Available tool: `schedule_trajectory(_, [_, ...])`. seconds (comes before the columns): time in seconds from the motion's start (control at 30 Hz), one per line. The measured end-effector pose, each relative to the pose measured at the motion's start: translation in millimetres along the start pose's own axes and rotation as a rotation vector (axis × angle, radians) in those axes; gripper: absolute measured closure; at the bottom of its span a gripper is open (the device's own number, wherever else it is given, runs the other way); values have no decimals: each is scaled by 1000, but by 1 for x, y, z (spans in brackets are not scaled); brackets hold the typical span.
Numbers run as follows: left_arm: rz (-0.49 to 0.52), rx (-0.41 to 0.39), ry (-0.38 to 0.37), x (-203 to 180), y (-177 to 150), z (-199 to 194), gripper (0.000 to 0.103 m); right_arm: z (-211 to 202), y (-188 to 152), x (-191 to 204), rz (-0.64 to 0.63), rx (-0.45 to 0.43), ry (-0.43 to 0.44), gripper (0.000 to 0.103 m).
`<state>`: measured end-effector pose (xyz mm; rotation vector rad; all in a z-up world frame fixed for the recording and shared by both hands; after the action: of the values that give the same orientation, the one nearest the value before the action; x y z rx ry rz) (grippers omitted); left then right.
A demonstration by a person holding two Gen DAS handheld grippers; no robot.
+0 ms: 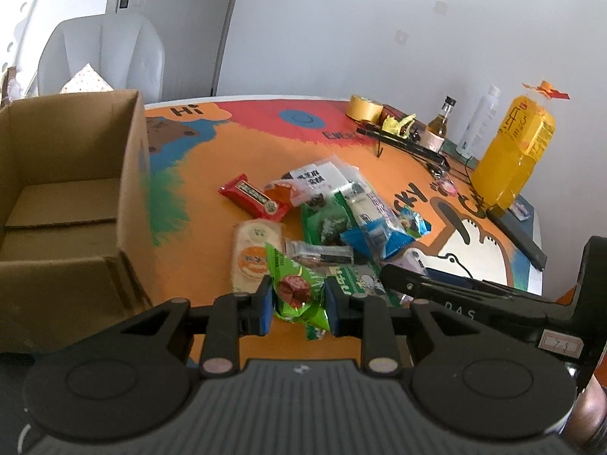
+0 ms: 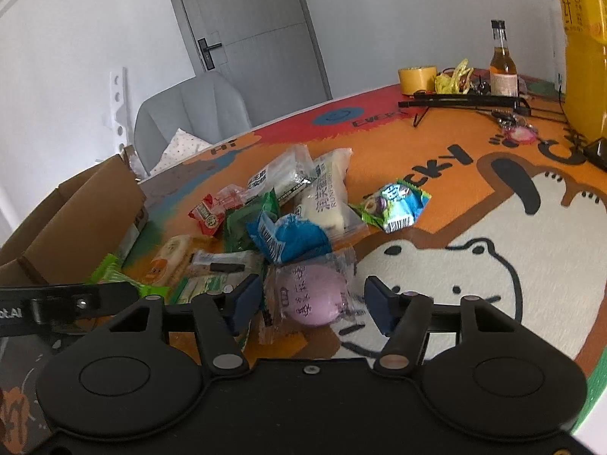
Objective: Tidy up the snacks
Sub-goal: 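Carry both packets to the cardboard box and open both grippers inside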
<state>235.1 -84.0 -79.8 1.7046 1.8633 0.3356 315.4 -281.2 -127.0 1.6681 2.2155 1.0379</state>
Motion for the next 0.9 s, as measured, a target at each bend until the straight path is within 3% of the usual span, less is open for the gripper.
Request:
schedule_trajectory(0.23, [-12, -21, 8, 6, 3, -5, 77, 9, -1, 14, -71, 14, -56, 46])
schedule_trajectory(0.27, [-14, -24, 8, 7, 3, -6, 77, 9, -1, 15, -84, 12, -59, 49])
schedule_trajectory(0.3, [-16, -27, 9, 7, 3, -7, 77, 9, -2, 16, -96, 12, -65, 64])
schedule_trajectory(0.4, [-25, -42, 12, 10, 4, -13, 77, 5, 0, 11, -53, 27, -44, 69])
schedule_trajectory(0.9, [-51, -118, 8, 30, 8, -45, 77, -44, 7, 23, -26, -93, -1, 70])
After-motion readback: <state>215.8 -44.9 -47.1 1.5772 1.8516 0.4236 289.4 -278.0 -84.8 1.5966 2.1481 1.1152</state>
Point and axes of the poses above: each gripper's, at about its wrist camera, not at the fingertips, and z roughly the way its jaws point, x to its left, y to its top, the point moved 2 cm from there along z, roughly the way its jaws point, and after that the axes turned 15 degrees about x, right-handed, at the moved point
